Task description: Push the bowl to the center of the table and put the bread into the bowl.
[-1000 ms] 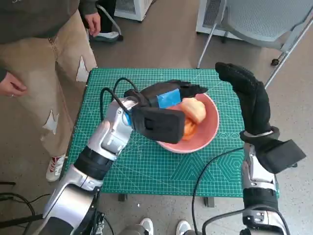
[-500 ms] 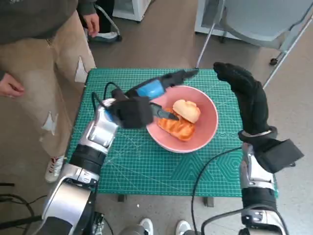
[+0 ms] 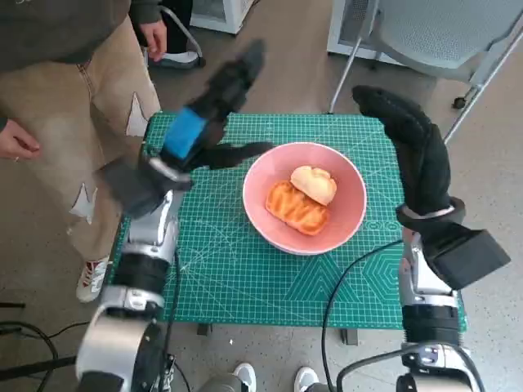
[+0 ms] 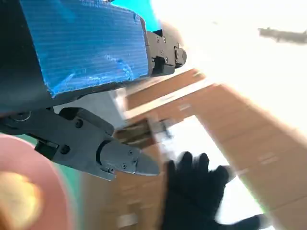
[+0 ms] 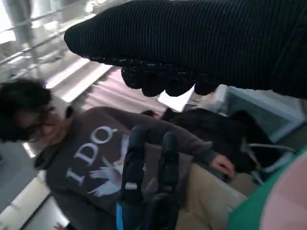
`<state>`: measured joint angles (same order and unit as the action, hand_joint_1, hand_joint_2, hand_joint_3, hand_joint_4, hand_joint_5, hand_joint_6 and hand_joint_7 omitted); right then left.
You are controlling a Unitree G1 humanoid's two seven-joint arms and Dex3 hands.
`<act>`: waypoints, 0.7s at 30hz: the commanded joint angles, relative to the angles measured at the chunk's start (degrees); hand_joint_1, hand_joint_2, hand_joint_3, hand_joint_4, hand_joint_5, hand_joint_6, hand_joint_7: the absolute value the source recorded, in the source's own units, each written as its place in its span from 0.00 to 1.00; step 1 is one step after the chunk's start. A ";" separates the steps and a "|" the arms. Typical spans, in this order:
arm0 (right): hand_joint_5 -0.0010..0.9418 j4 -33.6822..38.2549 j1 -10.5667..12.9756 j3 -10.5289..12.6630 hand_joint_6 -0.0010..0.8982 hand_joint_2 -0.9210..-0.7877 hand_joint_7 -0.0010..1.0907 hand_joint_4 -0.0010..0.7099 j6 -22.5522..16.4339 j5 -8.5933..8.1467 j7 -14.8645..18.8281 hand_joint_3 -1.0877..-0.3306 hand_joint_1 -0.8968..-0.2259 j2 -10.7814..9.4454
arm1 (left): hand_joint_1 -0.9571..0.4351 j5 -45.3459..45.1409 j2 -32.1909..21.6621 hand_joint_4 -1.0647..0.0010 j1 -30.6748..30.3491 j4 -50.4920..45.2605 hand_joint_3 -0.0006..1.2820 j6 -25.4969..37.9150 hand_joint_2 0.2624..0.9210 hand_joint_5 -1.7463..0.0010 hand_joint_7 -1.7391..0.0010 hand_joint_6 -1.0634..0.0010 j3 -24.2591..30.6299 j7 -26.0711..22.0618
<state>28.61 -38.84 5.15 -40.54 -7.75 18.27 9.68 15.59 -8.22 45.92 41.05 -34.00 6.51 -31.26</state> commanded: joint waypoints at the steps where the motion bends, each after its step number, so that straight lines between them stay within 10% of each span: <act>1: 0.00 0.16 -1.03 -1.04 0.00 0.00 0.40 0.21 0.01 0.91 -0.18 0.36 0.25 -0.80 | 0.22 3.85 1.32 1.00 -3.79 -5.22 0.15 -0.19 1.00 1.00 0.98 0.84 0.84 -2.91; 21: 0.01 8.18 -6.53 -1.82 0.01 0.00 0.41 0.23 -5.75 -1.20 4.72 0.39 0.26 -1.00 | 0.32 9.61 2.52 1.00 -9.62 -13.51 0.07 4.81 0.97 1.00 0.99 0.86 2.04 -6.60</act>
<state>35.26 -45.30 3.53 -46.08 -8.50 21.73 8.73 23.98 -6.12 37.02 28.61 -30.38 7.89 -37.82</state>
